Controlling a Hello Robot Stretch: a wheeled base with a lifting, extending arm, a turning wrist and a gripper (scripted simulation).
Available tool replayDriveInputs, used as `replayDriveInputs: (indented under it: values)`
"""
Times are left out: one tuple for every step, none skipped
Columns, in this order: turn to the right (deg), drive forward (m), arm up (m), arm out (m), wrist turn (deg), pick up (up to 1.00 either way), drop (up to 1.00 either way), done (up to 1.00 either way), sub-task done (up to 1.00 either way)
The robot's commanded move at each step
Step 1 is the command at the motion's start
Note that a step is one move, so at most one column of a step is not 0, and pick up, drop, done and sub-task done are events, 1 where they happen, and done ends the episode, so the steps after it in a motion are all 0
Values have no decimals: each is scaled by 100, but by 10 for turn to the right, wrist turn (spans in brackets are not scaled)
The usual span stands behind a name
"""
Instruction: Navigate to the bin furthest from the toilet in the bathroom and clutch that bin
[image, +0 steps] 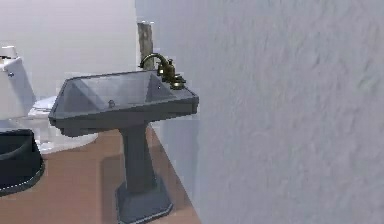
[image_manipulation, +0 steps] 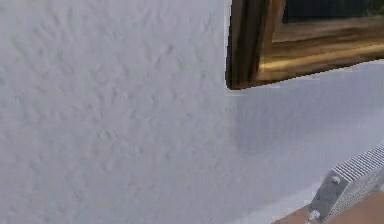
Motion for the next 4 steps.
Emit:
replayDriveInputs:
  values:
    - [0, 50, 0, 0, 0, 0, 0, 0, 0]
    - [-450, 0, 0, 0, 0, 0, 0, 0, 0]
    - [-390, 0, 0, 0, 0, 0, 0, 0, 0]
    - [0, 35, 0, 0, 0, 0, 0, 0, 0]
